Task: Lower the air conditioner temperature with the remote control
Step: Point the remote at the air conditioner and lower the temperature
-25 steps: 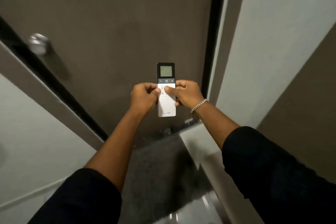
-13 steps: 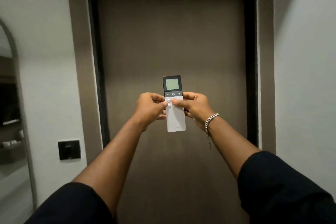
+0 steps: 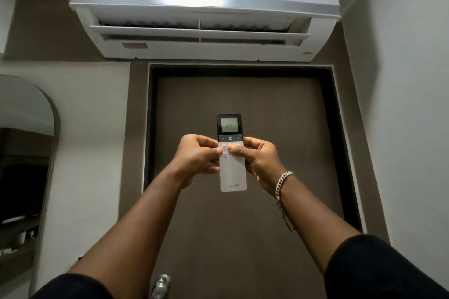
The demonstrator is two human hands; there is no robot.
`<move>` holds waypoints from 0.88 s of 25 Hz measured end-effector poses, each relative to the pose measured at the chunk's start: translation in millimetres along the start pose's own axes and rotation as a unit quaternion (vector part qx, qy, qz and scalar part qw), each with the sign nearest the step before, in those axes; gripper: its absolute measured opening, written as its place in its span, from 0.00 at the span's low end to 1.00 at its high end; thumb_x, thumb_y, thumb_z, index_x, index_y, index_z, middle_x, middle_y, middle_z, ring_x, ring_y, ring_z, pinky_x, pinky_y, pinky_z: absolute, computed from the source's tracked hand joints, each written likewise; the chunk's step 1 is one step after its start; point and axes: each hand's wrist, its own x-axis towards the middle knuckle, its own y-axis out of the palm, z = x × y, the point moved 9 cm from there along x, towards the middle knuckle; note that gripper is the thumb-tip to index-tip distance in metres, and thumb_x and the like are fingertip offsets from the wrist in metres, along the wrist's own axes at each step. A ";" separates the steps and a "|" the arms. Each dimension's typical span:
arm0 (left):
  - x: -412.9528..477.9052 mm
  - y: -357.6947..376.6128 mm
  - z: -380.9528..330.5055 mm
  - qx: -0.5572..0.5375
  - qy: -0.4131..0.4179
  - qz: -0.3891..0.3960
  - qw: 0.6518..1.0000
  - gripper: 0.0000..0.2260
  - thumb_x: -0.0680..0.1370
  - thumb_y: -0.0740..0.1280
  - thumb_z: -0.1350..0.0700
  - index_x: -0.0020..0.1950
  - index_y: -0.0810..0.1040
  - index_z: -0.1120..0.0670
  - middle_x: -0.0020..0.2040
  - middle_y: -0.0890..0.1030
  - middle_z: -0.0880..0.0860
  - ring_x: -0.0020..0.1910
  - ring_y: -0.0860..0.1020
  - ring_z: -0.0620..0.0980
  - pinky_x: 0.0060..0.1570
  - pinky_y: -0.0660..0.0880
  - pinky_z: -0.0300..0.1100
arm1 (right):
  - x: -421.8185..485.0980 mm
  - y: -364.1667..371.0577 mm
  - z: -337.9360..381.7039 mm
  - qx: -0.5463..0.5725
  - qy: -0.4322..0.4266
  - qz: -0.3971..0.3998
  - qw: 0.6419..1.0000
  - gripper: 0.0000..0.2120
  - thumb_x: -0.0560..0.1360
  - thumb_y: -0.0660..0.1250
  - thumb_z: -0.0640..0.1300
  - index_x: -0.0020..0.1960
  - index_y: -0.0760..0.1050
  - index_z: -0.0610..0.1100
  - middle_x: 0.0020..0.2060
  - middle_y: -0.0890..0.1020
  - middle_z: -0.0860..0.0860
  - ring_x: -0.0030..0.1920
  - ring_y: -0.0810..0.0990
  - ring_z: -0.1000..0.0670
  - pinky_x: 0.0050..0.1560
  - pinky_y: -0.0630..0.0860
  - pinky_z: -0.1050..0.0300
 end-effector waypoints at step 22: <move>0.3 1.6 -17.4 0.003 0.008 -0.016 1.000 0.10 0.73 0.71 0.58 0.51 0.78 0.62 0.49 0.85 0.62 0.48 0.85 0.57 0.44 0.83 0.53 | 5.7 -5.6 18.6 0.014 0.008 0.014 1.000 0.13 0.68 0.73 0.37 0.52 0.78 0.38 0.45 0.85 0.43 0.41 0.86 0.49 0.40 0.83 0.56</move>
